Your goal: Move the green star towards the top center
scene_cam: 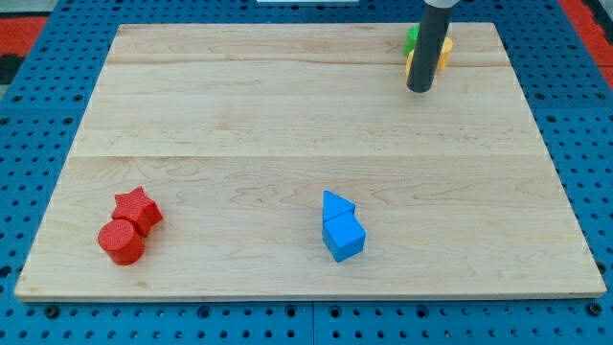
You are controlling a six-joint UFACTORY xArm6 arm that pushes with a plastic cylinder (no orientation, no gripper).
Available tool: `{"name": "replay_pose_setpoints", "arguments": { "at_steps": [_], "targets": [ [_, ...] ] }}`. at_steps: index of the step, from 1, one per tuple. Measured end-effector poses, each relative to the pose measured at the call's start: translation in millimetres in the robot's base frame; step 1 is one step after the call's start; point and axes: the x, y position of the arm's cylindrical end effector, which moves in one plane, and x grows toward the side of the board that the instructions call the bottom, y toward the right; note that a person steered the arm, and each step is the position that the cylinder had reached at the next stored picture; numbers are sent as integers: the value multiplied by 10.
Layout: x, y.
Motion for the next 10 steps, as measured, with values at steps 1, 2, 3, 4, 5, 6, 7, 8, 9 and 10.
{"name": "replay_pose_setpoints", "arguments": {
  "at_steps": [1, 2, 3, 4, 5, 6, 7, 8, 9, 10],
  "targets": [
    [0, 0],
    [2, 578],
    [-22, 1191],
    [-205, 1689],
    [-254, 1981],
    [-254, 1981],
    [-272, 1982],
    [-361, 1972],
    [-503, 1982],
    [-710, 1977]
  ]
}}
